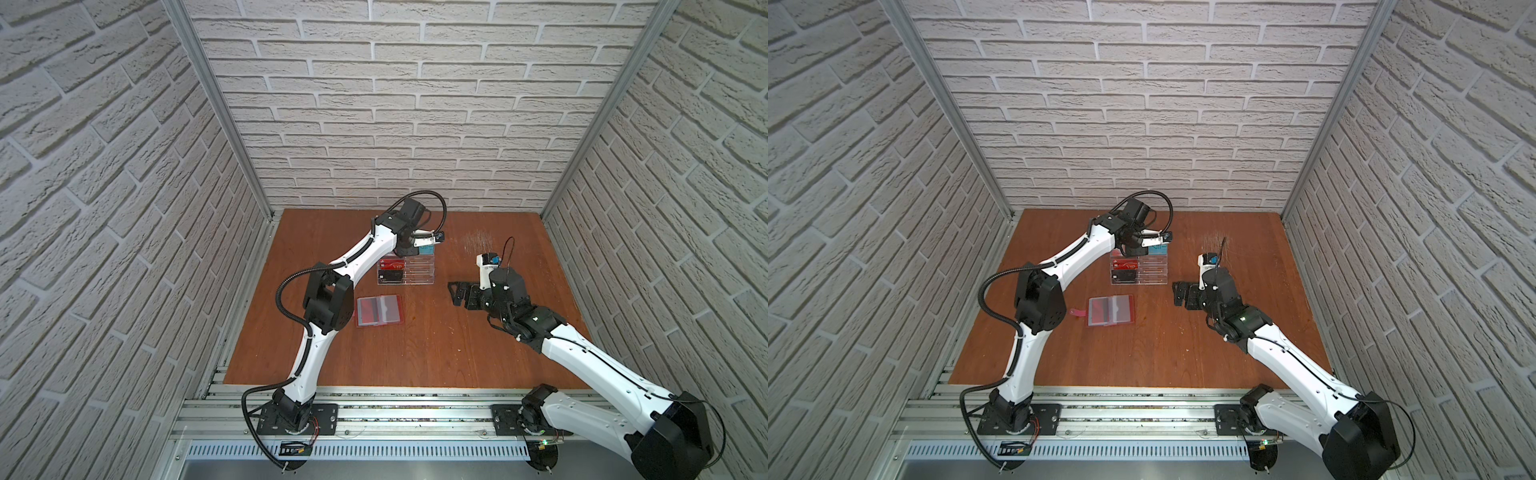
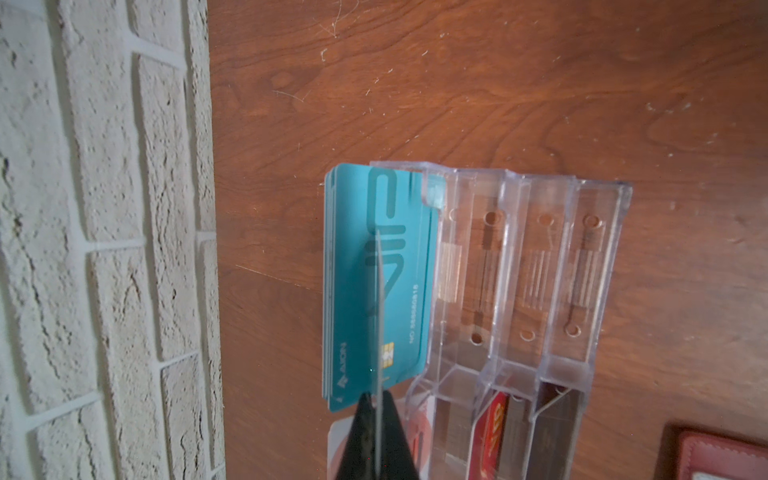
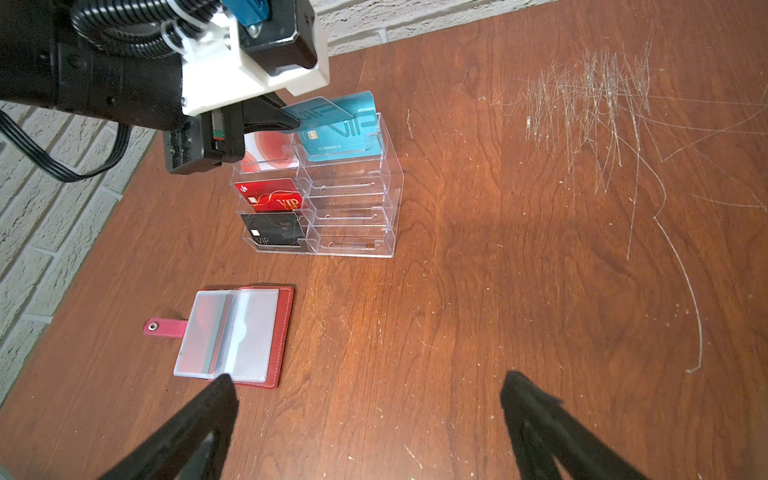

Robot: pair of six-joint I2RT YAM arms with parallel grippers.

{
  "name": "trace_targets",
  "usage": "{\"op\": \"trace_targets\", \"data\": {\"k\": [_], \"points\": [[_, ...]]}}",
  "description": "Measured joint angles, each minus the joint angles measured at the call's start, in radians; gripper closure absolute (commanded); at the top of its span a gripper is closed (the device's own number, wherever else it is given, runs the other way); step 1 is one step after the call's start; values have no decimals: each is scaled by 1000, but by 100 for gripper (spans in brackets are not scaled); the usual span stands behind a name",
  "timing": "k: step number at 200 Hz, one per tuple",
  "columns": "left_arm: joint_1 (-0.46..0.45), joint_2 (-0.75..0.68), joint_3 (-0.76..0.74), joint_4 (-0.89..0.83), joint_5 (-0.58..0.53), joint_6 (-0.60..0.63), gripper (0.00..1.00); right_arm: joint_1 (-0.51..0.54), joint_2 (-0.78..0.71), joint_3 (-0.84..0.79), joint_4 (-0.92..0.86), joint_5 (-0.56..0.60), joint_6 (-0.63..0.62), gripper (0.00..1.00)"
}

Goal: Take the credit cards out of the card holder

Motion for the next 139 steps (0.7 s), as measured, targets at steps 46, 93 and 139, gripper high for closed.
{"op": "trace_targets", "data": {"k": [46, 93, 139], "points": [[-6, 14, 11, 23, 0, 2, 100, 0, 1, 0, 3, 0, 0, 0], [-14, 53, 23, 21, 1, 1, 100, 0, 1, 0, 3, 0, 0, 0], [-21, 60, 23, 27, 0, 0, 100, 0, 1, 0, 3, 0, 0, 0]]}}
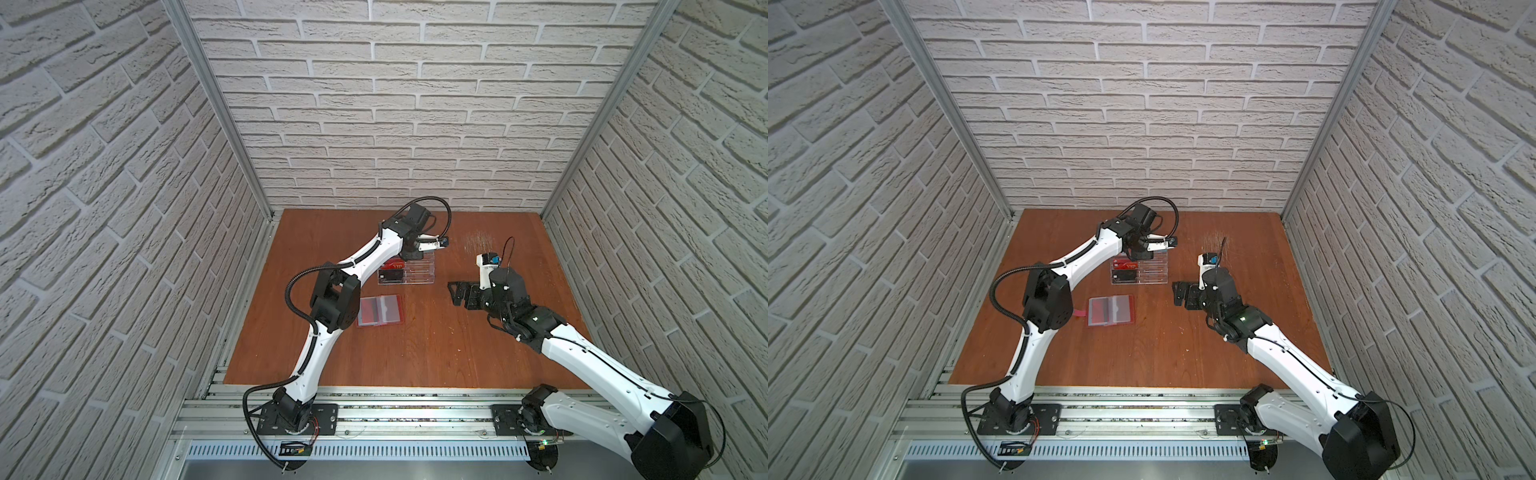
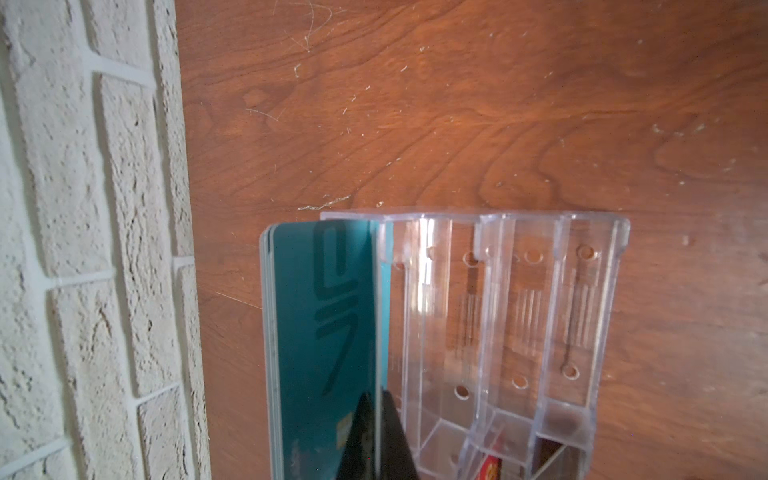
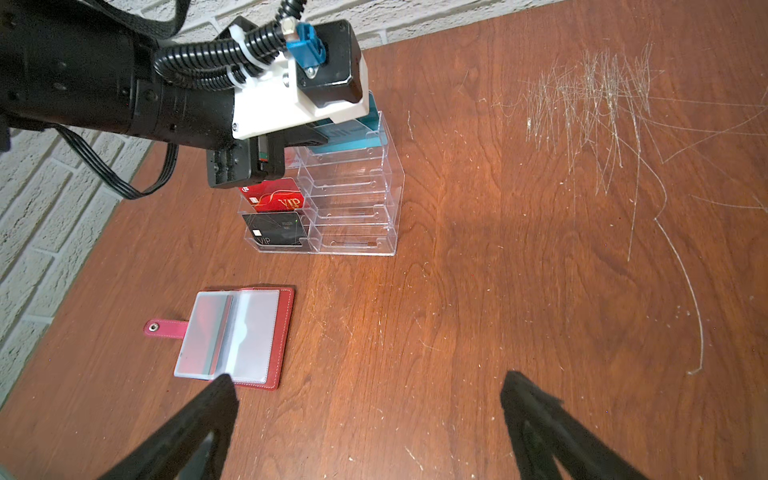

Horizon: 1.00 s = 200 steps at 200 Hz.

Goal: Take the credit cards out of the card holder

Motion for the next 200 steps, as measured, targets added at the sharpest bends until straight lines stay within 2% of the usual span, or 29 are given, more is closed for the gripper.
{"op": "trace_targets", "data": {"k": [42, 87, 170, 200], "points": [[-1, 0, 0, 2, -1, -5, 100, 0, 0, 0, 0, 0, 0, 0], [-5, 0, 0, 13, -11, -7, 86, 0, 0, 0, 0, 0, 0, 1], [-13, -1, -21, 72, -27, -15, 76, 0, 0, 0, 2, -4, 0, 1], [-17, -19, -72, 108, -31, -18, 72, 0, 0, 0, 7, -4, 0, 0]]}}
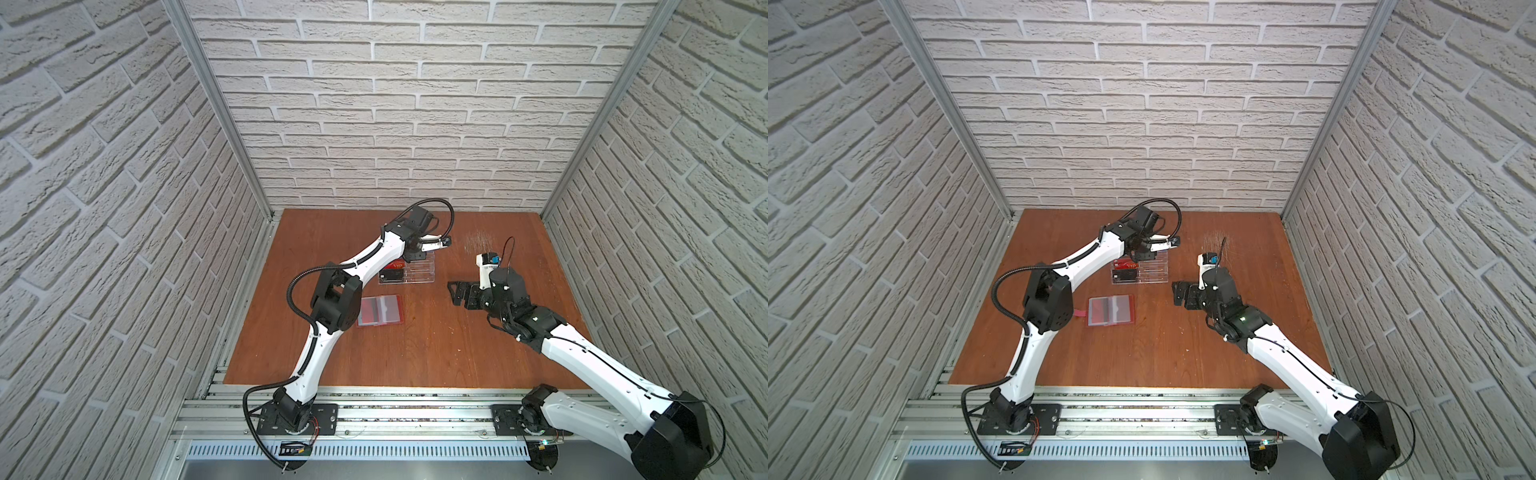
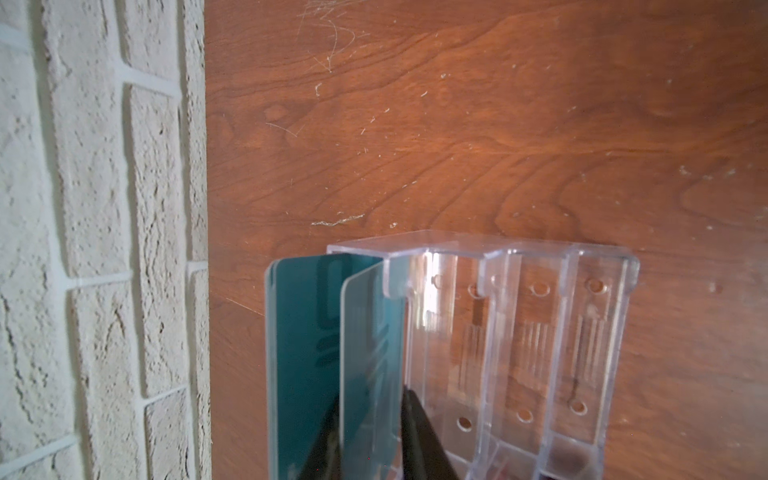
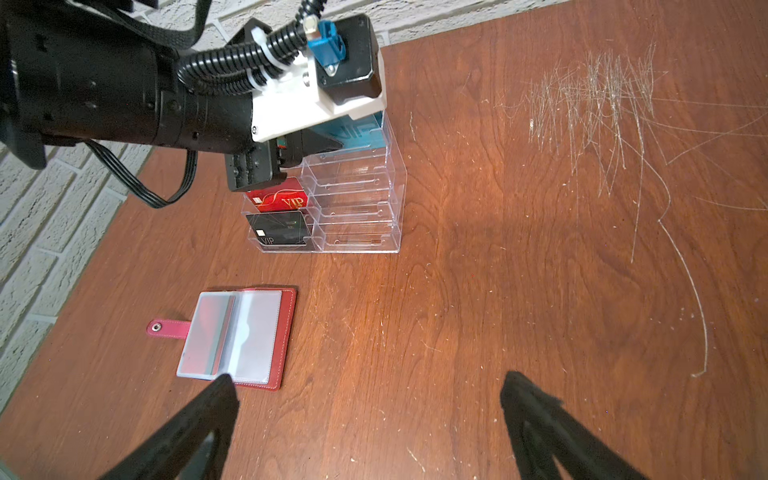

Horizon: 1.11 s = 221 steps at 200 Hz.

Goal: Take the credit cards out of the card holder

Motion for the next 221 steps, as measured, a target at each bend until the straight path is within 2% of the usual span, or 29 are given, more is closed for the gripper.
{"op": "trace_targets", "data": {"k": [51, 87, 100, 107, 110, 113, 138, 161, 196, 221], "points": [[0, -76, -94, 47, -19, -6, 61, 0, 0, -4, 3, -3, 0, 1], [0, -157, -161, 102, -24, -28, 47, 0, 0, -4, 6, -3, 0, 1], [0, -189, -179, 125, -30, -39, 30, 0, 0, -4, 6, -3, 0, 0], [0, -209, -190, 137, -33, -47, 18, 0, 0, -4, 6, -3, 0, 0], [0, -217, -195, 141, -35, -54, 6, 0, 0, -5, 6, -3, 0, 0], [0, -227, -203, 150, -37, -56, 2, 0, -1, -5, 6, -2, 0, 0], [1, -333, -301, 225, -60, -122, 2, 0, -2, -10, 6, 6, 0, 0], [10, -465, -454, 351, -94, -220, 2, 0, -2, -11, 4, 22, -1, 0], [35, -663, -726, 551, -180, -501, 2, 0, 34, -8, 2, 46, -6, 0], [57, -735, -909, 664, -213, -713, 2, 0, 154, 74, -68, 61, -11, 0]]}}
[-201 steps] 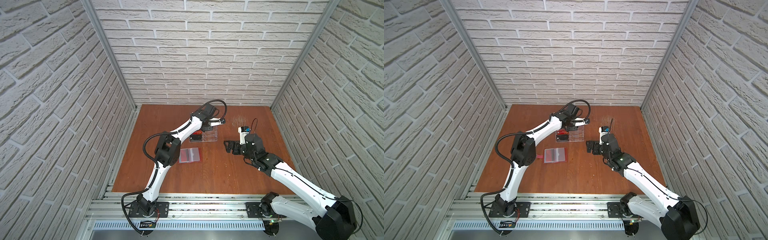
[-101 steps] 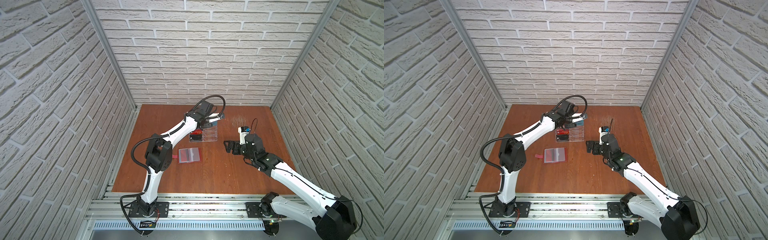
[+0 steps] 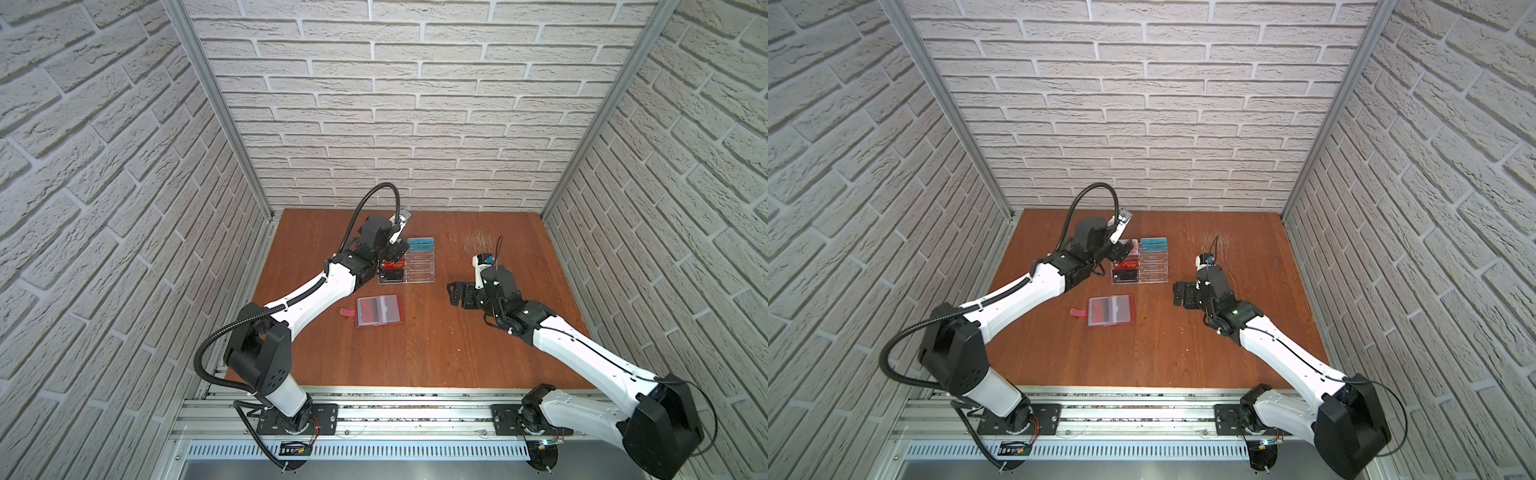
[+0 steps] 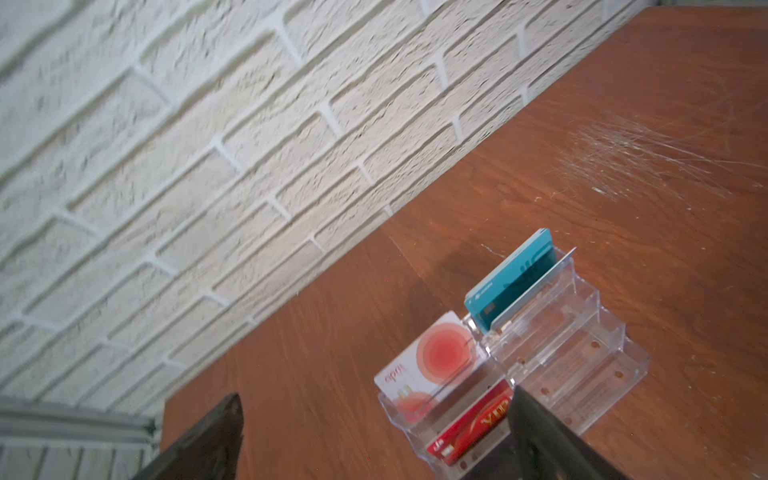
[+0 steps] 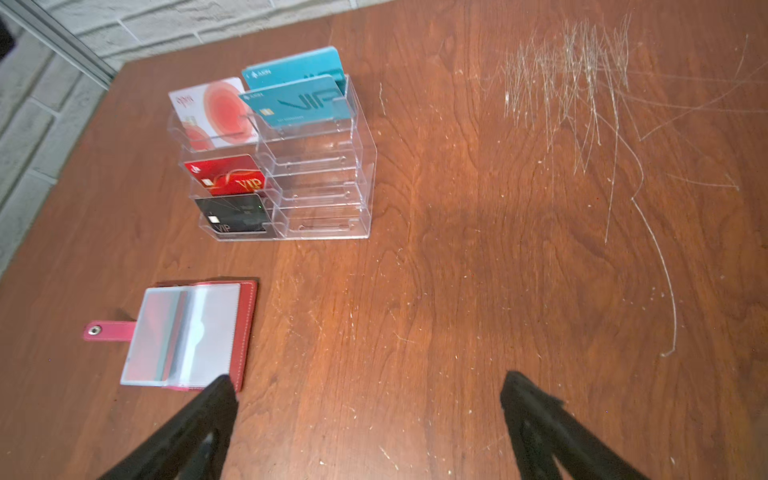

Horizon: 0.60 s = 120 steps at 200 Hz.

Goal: Take the credit cards out of the card holder

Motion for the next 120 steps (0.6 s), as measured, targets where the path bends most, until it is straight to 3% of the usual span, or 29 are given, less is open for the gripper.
{"op": "trace_targets", "data": {"k": [44, 70, 120], "points": [[6, -51, -274, 63, 8, -296, 2, 0, 268, 311, -101, 33, -18, 0], [1, -151, -382, 80, 18, -447, 2, 0, 439, 477, -135, 55, -35, 0], [-19, -376, -536, 145, 25, -581, 2, 2, 693, 643, -167, 76, -55, 0]]}}
